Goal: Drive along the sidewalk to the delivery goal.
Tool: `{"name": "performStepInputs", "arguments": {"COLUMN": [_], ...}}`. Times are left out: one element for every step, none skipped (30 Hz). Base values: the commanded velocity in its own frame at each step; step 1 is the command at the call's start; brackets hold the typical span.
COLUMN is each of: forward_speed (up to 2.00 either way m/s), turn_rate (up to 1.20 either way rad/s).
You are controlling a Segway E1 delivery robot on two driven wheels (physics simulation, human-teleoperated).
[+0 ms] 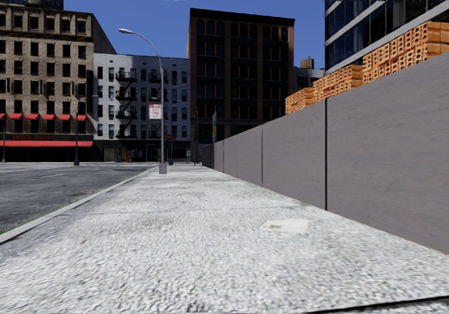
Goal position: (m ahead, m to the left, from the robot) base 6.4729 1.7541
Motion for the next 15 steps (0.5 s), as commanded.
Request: {"name": "performStepInputs", "arguments": {"forward_speed": [2.0, 2.0, 2.0, 2.0, 2.0, 2.0, 2.0, 2.0, 2.0, 2.0, 2.0, 2.0, 2.0, 2.0, 2.0], "turn_rate": [0.54, 0.54, 0.54, 0.54, 0.42, 0.0, 0.0, 0.0, 0.0, 0.0, 0.0, 0.0, 0.0, 0.0, 0.0]}}
